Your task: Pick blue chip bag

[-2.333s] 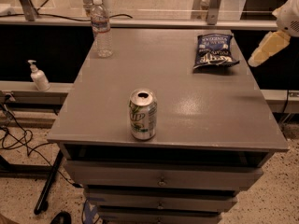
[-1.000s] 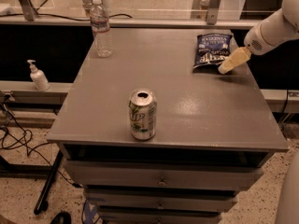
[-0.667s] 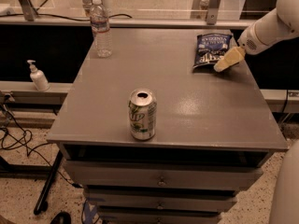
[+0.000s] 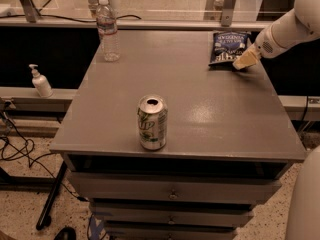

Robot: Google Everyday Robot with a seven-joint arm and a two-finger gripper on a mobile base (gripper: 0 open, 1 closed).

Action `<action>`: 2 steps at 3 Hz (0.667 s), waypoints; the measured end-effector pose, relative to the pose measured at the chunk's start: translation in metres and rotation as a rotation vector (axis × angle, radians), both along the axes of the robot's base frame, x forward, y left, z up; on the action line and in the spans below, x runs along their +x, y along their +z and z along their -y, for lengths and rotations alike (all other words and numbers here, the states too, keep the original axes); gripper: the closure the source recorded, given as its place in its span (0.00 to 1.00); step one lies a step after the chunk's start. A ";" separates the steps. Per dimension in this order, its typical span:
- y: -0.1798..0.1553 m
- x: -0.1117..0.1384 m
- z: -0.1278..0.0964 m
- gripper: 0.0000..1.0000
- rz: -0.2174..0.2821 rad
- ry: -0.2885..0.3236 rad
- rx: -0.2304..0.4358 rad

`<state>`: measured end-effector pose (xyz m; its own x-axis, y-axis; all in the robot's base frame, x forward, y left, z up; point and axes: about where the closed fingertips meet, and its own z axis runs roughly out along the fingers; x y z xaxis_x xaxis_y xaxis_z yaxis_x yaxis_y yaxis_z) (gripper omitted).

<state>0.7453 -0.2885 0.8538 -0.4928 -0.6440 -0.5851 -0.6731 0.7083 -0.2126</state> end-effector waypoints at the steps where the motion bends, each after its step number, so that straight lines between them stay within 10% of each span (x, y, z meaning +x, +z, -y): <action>1: 0.007 0.001 -0.007 0.85 0.010 0.017 0.012; 2: 0.020 0.002 -0.024 1.00 0.026 0.059 0.029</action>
Offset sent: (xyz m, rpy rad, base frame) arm 0.0026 0.0408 0.0448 0.0484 -0.0580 0.1080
